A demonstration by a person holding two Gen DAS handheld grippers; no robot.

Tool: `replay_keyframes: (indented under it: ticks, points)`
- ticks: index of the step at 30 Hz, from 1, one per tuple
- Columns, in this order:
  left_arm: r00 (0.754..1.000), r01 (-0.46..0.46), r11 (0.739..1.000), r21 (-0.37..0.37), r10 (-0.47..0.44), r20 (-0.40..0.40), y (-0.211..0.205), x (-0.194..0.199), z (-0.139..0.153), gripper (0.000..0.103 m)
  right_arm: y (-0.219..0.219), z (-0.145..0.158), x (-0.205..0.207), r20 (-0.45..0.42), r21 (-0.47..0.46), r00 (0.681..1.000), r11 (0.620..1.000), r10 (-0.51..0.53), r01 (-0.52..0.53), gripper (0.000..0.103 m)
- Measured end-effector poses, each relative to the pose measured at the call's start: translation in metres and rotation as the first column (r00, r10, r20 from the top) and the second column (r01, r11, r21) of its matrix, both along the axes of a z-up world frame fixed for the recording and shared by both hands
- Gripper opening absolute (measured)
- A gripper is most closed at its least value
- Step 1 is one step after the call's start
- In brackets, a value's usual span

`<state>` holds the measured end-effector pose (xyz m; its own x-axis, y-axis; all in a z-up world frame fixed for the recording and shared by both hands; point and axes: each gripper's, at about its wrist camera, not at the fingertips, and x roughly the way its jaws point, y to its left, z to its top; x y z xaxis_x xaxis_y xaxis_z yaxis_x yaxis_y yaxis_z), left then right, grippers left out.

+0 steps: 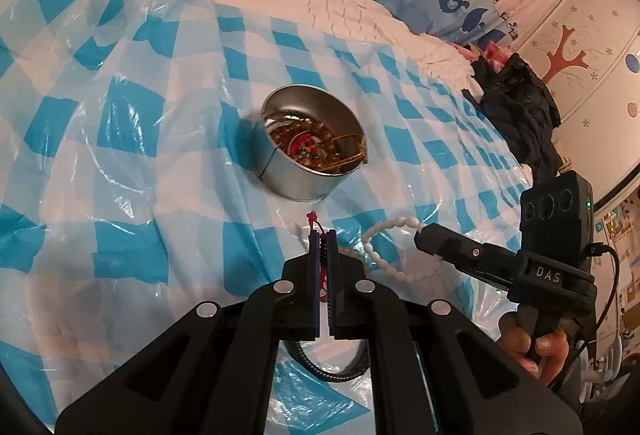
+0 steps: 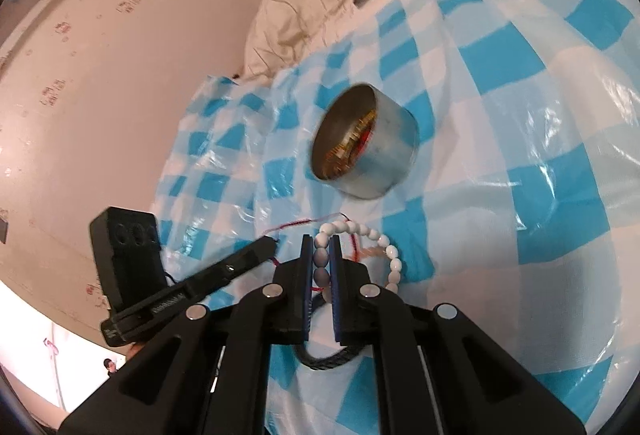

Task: Organize jewelry
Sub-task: 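Carry both bracelets over the silver tin and open both grippers to drop them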

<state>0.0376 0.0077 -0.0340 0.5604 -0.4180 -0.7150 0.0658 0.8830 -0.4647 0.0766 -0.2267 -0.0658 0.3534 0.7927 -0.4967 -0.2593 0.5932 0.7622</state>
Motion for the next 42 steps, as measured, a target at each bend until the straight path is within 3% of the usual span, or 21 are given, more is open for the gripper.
replay_keyframes:
  ticks: [8, 15, 18, 20, 22, 23, 24, 30, 32, 35, 42]
  points:
    - [0.997, 0.023, 1.0, -0.001, -0.022, 0.075, -0.009, 0.003, 0.03, 0.002, -0.011, 0.004, 0.003, 0.011, 0.055, 0.999, 0.997, -0.045, 0.045, 0.009]
    - [0.988, -0.002, 0.998, -0.067, 0.013, 0.152, -0.011, 0.028, 0.058, 0.002, -0.013, 0.007, 0.006, 0.02, 0.089, 0.998, 0.994, -0.06, 0.057, 0.009]
    - [0.981, -0.038, 0.993, -0.113, 0.058, 0.183, -0.012, 0.046, 0.059, 0.002, -0.013, 0.01, 0.007, 0.035, 0.085, 0.997, 0.995, -0.062, 0.059, 0.009]
    - [0.982, -0.105, 0.989, -0.106, 0.119, 0.144, -0.009, 0.061, 0.047, 0.004, -0.013, 0.014, 0.008, 0.049, 0.079, 0.997, 0.995, -0.062, 0.058, 0.009]
    - [0.985, -0.161, 0.984, -0.072, 0.166, 0.055, -0.006, 0.073, 0.027, 0.02, -0.012, 0.017, 0.009, 0.063, 0.074, 0.996, 0.996, -0.063, 0.058, 0.009]
    - [0.982, -0.189, 0.981, -0.051, 0.19, 0.014, -0.004, 0.076, 0.018, 0.035, -0.01, 0.02, 0.011, 0.069, 0.074, 0.996, 0.996, -0.062, 0.057, 0.009]
    - [0.978, -0.209, 0.977, -0.049, 0.209, -0.009, 0.0, 0.077, 0.013, 0.041, -0.008, 0.024, 0.014, 0.078, 0.072, 0.995, 0.996, -0.06, 0.054, 0.009]
    - [0.963, -0.266, 0.961, -0.072, 0.268, 0.019, 0.025, 0.057, 0.022, 0.058, 0.019, 0.046, 0.041, 0.13, 0.057, 0.991, 0.998, -0.02, 0.013, 0.009]
    - [0.958, -0.283, 0.955, -0.082, 0.285, 0.015, 0.036, 0.048, 0.024, 0.06, 0.034, 0.047, 0.057, 0.142, -0.014, 0.99, 1.0, -0.002, 0.005, 0.009]
    - [0.955, -0.297, 0.951, -0.091, 0.298, -0.001, 0.046, 0.039, 0.024, 0.061, 0.044, 0.038, 0.07, 0.151, -0.196, 0.988, 0.978, -0.041, 0.071, 0.009]
    - [0.96, -0.279, 0.956, -0.085, 0.281, 0.001, 0.05, 0.026, 0.026, 0.065, 0.028, 0.033, 0.055, 0.176, -0.295, 0.984, 0.952, -0.027, 0.078, 0.01]
